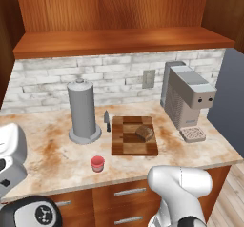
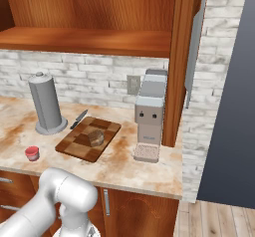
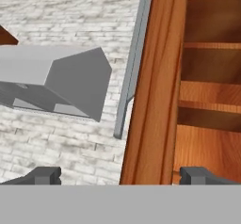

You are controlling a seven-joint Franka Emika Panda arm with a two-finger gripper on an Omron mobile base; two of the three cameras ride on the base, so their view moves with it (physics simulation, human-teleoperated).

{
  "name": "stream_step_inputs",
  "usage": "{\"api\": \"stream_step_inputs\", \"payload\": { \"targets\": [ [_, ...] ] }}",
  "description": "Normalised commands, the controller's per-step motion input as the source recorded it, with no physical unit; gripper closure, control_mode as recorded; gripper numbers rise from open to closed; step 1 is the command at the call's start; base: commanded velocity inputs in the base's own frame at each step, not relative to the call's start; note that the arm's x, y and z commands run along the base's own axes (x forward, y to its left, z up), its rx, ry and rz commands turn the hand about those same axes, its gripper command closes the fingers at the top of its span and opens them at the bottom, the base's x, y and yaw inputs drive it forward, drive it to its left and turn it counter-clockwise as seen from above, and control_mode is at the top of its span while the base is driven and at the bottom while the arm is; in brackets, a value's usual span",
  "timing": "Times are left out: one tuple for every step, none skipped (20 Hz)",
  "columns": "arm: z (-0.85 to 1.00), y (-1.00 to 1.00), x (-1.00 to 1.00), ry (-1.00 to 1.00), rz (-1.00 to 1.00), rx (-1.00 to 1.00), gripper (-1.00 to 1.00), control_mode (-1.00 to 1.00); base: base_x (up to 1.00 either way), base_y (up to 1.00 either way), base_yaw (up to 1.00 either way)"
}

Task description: Pick the bread, place it on the cutting board, pick the jam, place it on the counter, and close the cabinet.

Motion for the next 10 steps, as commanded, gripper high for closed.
{"api": "stream_step_inputs", "payload": {
  "targets": [
    [0.0,0.03,0.24,-0.02,0.0,0.0,-1.0,-1.0,0.0,0.0,0.0],
    [0.0,0.03,0.26,-0.01,0.0,0.0,-1.0,-1.0,0.0,0.0,0.0],
    [0.0,0.04,0.26,-0.01,0.0,0.0,-1.0,-1.0,0.0,0.0,0.0],
    [0.0,0.01,0.26,-0.01,0.0,0.0,-1.0,-1.0,0.0,0.0,0.0],
    [0.0,0.0,0.24,-0.02,0.0,0.0,-1.0,-1.0,0.0,0.0,0.0],
    [0.0,0.0,0.21,-0.03,0.0,0.0,-1.0,-1.0,0.0,0.0,0.0],
    [0.0,0.0,0.19,-0.03,-0.02,0.0,-1.0,-1.0,0.0,0.0,0.0],
    [0.0,0.0,0.17,-0.04,-0.03,0.0,-1.0,-1.0,0.0,0.0,0.0],
    [0.0,0.0,0.16,-0.05,-0.05,0.0,-1.0,-1.0,0.0,0.0,0.0],
    [0.0,-0.01,0.11,-0.07,-0.07,0.0,-1.0,-1.0,0.0,0.0,0.0]
  ]
}}
